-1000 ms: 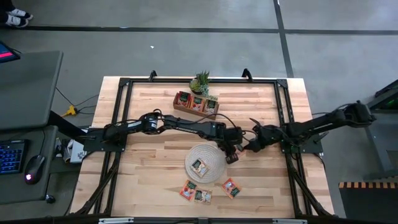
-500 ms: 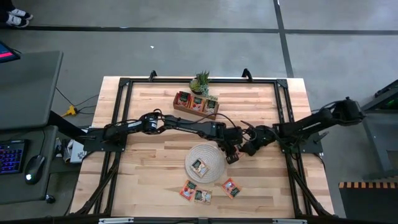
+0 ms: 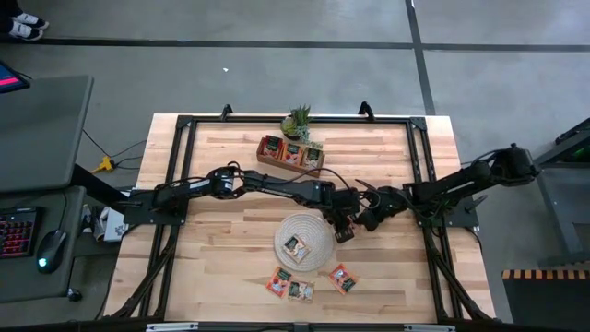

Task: Pick & Place Tea
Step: Put the orange tea bag into the middle section of the wooden organizer

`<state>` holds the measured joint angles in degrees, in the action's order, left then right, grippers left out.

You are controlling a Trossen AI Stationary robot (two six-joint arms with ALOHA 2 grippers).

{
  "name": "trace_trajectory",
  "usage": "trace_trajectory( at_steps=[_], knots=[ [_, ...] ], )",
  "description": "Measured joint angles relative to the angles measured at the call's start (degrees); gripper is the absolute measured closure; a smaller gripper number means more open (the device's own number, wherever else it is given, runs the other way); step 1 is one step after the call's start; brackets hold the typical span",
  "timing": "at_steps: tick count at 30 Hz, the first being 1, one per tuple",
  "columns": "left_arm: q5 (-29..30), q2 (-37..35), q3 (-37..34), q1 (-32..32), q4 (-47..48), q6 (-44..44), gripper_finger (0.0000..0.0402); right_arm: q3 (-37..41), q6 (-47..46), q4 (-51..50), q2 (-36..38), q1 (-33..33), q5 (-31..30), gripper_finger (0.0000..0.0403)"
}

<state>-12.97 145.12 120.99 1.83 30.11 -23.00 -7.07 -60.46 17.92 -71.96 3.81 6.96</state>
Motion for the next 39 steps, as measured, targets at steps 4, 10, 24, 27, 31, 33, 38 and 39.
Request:
trace_trajectory(
  at_steps=[4,10,24,27,31,33,38,39],
  knots=[
    [0.04,0.00,0.00,0.02,0.00,0.07,0.0402,0.00,-0.10,-0.08,0.00,0.00,-0.58,0.0394],
    [0.01,0.00,0.00,0.00,-0.04,2.69,0.0401,0.00,-0.29,-0.22,0.00,0.02,-1.36,0.0401],
    [-4.72,0.52,4.65,-0.38,5.08,6.22,0.0309,0.21,1.19,-1.51,1.64,0.02,-1.51,0.0402],
    [-4.51,0.57,6.89,-0.93,8.83,6.61,0.0254,0.25,1.51,-1.56,1.79,0.02,-1.47,0.0403],
    [-4.15,0.57,11.48,-1.68,17.99,9.09,0.0197,0.26,2.46,-1.59,1.81,0.77,-1.52,0.0403],
    [-2.79,0.57,13.64,-1.92,23.44,10.73,0.0182,0.28,2.71,-1.60,1.81,1.61,-2.20,0.0403],
    [0.88,-0.46,13.49,-2.14,33.05,11.59,0.0176,0.33,3.01,-1.83,1.84,3.72,-3.90,0.0403],
    [1.99,-1.44,13.46,-2.16,34.92,12.20,0.0178,0.33,3.01,-1.83,1.84,4.21,-4.30,0.0403]
  ],
)
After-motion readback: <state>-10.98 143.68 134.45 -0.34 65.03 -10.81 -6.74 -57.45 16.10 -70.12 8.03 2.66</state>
